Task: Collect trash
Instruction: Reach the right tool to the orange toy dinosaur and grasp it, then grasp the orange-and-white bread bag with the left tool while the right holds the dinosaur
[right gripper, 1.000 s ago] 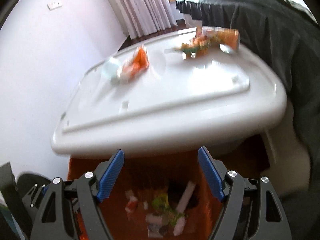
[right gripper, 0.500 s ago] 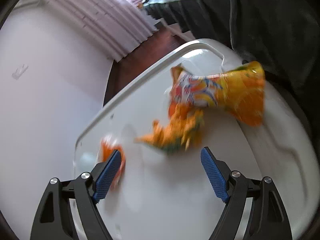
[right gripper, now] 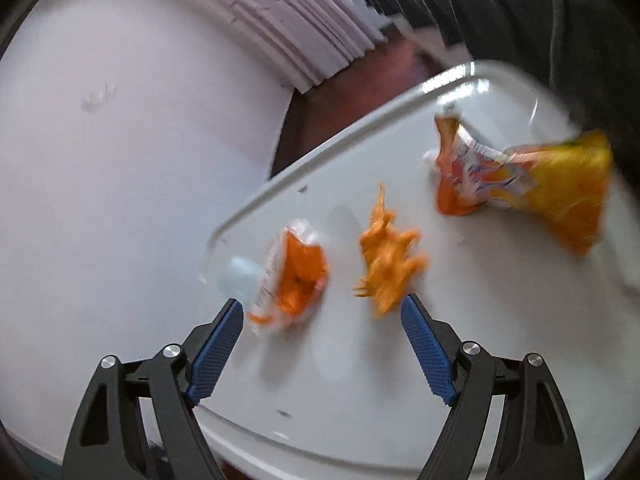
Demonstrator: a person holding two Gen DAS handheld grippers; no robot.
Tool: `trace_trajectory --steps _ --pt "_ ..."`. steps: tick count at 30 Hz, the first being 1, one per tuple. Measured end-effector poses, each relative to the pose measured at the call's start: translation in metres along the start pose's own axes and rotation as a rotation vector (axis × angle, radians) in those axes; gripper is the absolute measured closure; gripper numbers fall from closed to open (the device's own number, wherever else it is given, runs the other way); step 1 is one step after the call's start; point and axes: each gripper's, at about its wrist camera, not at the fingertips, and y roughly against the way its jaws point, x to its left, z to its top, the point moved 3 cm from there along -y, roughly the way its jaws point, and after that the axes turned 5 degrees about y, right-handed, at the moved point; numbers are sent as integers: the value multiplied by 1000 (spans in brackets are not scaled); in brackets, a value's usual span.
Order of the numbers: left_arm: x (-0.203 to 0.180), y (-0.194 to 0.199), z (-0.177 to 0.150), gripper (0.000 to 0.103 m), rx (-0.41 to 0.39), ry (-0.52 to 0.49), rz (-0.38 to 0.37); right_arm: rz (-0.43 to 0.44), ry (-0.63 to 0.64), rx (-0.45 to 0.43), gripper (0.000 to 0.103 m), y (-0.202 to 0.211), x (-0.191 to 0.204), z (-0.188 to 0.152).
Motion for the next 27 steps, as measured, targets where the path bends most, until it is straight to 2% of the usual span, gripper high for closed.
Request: trace_trajectory --steps 4,7,12,16,17,18,20,22,27 --pt "0 -2 -1 21 24 28 -22 -271 179 -27 23 6 7 5" --pt "0 -2 -2 21 21 29 -13 -330 224 11 23 -17 13 7" --pt "-1 0 -1 21 0 13 15 -423 202 11 23 -58 18 15" --pt "1 2 1 21 -3 23 4 -584 280 65 24 -99 19 16" --pt "1 3 2 21 -9 24 4 -626 290 90 26 -107 16 12" --pt "2 5 3 21 -16 24 5 -651 285 119 36 -115 11 7" --pt "3 8 4 21 -24 32 -4 -656 285 67 43 -108 9 -1" --pt "4 11 6 21 -31 44 -17 -659 298 60 50 -104 11 -4" --pt "7 15 7 21 -38 58 -30 -558 261 60 50 -79 17 -10"
